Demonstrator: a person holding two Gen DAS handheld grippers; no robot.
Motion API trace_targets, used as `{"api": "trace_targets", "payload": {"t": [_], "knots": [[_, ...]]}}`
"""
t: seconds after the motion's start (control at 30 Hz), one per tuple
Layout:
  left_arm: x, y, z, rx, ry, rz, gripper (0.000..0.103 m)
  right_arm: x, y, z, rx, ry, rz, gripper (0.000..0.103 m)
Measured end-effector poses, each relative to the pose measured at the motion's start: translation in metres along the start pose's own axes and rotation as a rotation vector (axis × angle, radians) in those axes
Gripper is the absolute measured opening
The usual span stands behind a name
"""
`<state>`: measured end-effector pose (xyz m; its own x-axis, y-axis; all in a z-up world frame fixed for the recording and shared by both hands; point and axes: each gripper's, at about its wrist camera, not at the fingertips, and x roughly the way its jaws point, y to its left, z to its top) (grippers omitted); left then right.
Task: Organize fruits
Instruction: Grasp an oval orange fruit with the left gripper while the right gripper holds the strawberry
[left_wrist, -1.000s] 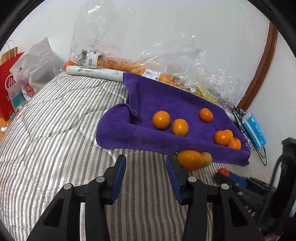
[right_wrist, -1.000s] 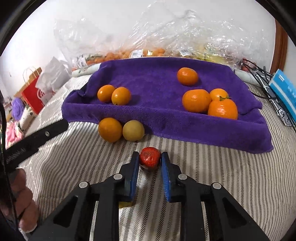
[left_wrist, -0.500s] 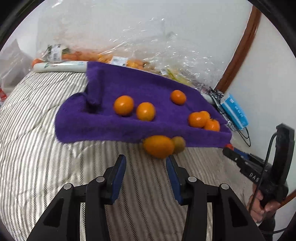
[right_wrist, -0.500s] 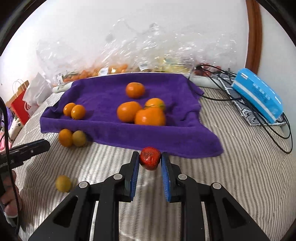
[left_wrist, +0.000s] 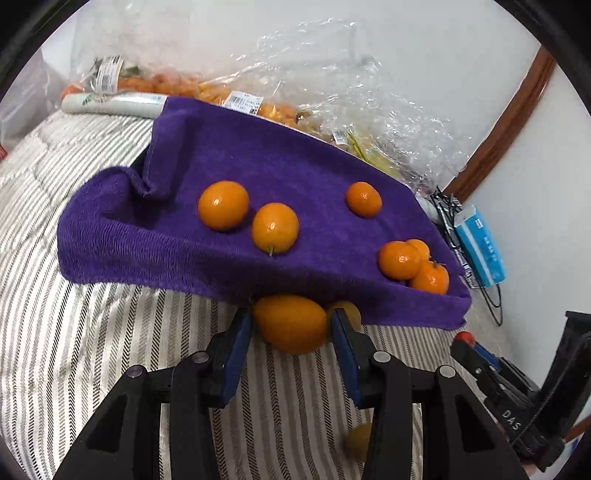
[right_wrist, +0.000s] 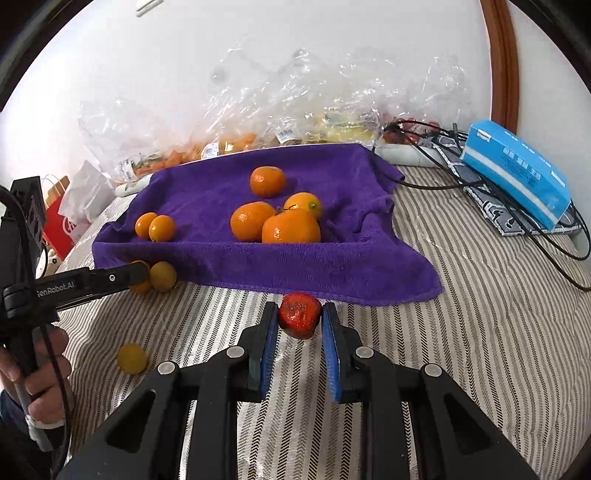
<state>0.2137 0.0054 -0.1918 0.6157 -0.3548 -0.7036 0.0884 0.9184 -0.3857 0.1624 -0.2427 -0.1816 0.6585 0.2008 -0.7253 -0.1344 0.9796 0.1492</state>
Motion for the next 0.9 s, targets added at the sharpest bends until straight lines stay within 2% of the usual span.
{"api": "trace_targets", "payload": {"t": [0.23, 0.37, 0.43, 0.6, 0.9], "knots": [[-0.006, 0.006, -0.001, 0.016, -0.002, -0.016, 0.041, 0.002, 0.0, 0.0, 0.001, 0.015, 0.008, 0.024], [-0.013, 0.01, -0.002, 0.023, -0.038, 0.077, 0.041, 0.003, -0.004, 0.0, 0.017, 0.018, 0.013, 0.024], [-0.008, 0.011, -0.001, 0.023, -0.017, 0.101, 0.041, 0.004, -0.003, 0.0, 0.014, 0.023, 0.015, 0.024], [0.001, -0.008, -0.003, 0.126, -0.025, 0.21, 0.042, 0.008, 0.001, -0.001, -0.007, 0.041, 0.018, 0.024], [-0.007, -0.003, -0.003, 0.099, -0.05, 0.127, 0.035, 0.007, 0.002, -0.001, -0.01, 0.04, 0.033, 0.024]]}}
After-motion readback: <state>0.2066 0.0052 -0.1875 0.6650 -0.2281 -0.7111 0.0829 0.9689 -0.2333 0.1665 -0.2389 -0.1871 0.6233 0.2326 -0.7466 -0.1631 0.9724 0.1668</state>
